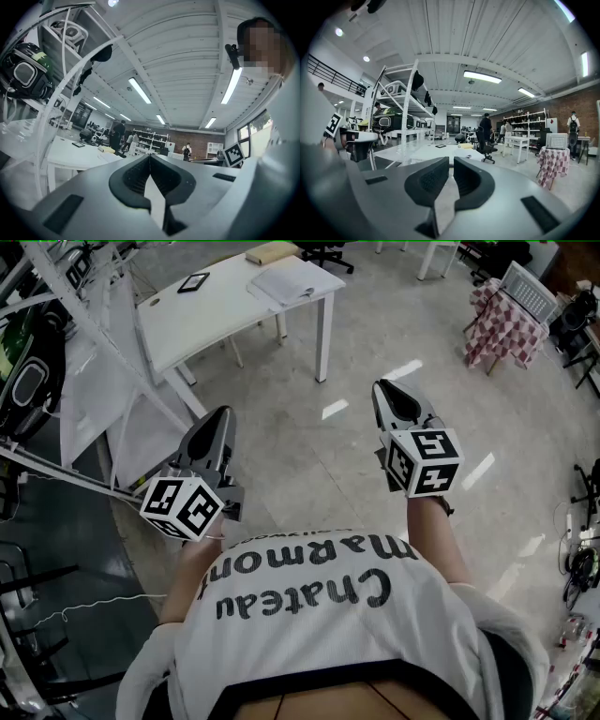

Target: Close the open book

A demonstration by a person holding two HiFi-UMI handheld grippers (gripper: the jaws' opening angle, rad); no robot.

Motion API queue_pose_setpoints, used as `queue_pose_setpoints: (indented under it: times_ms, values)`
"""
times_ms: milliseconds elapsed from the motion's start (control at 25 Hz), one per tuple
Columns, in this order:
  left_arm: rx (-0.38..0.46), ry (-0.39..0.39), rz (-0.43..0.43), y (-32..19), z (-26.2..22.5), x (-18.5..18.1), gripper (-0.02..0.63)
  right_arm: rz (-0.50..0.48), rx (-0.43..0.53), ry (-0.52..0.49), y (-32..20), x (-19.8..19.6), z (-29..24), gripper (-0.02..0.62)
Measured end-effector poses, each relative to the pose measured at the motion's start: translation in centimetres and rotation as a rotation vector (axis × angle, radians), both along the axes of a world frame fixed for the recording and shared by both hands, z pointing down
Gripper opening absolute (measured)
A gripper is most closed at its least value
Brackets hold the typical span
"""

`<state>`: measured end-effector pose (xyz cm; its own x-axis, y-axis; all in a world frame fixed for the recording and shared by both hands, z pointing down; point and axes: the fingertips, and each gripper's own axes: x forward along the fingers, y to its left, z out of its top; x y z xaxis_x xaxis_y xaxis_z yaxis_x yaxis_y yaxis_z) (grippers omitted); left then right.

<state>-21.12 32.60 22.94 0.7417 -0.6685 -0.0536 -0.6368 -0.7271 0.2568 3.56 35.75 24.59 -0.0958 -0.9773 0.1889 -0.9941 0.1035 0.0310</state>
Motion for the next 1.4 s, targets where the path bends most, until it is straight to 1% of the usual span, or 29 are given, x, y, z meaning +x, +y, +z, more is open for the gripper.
queue_pose_setpoints:
  times_ms: [360, 480, 560, 640, 880, 1000, 1160, 1280, 1400]
  values:
    - [0.007, 0.014, -0.002, -0.2, -0.1, 0.1, 0.023, 0.001, -0.008, -0.003, 0.3, 0.3, 0.3, 0.049]
    - [-0.002, 0.011, -0.002, 0.2, 0.5, 0.2, 0.023, 0.004, -0.010, -0.037, 1.0, 0.7, 0.8, 0.049]
    - [-0.025, 0.005, 0.000, 0.5, 1.5, 0.4, 0.023, 0.006, -0.017, -0.075, 1.5, 1.0, 1.5, 0.049]
    - [-0.058, -0.002, 0.004, 0.9, 2.7, 0.5, 0.023, 0.006, -0.037, -0.093, 1.8, 1.1, 2.5, 0.049]
    - [-0.131, -0.016, 0.013, 0.3, 5.2, 0.5, 0.023, -0.001, -0.109, -0.089, 0.7, 0.4, 5.2, 0.050]
    - [-0.145, -0.025, 0.020, -1.0, 6.1, 0.7, 0.023, -0.007, -0.151, -0.088, -0.5, 0.1, 6.7, 0.049]
    - [-0.158, -0.022, 0.009, -3.8, 7.6, 0.5, 0.023, -0.009, -0.192, -0.070, -2.6, 0.1, 8.4, 0.051]
    - [-0.173, -0.015, 0.003, -6.4, 8.5, 0.9, 0.023, 0.000, -0.208, -0.052, -4.8, 1.0, 8.9, 0.050]
    - [-0.172, -0.003, -0.001, -9.9, 8.2, 1.6, 0.023, 0.008, -0.214, -0.048, -8.0, 2.2, 8.5, 0.051]
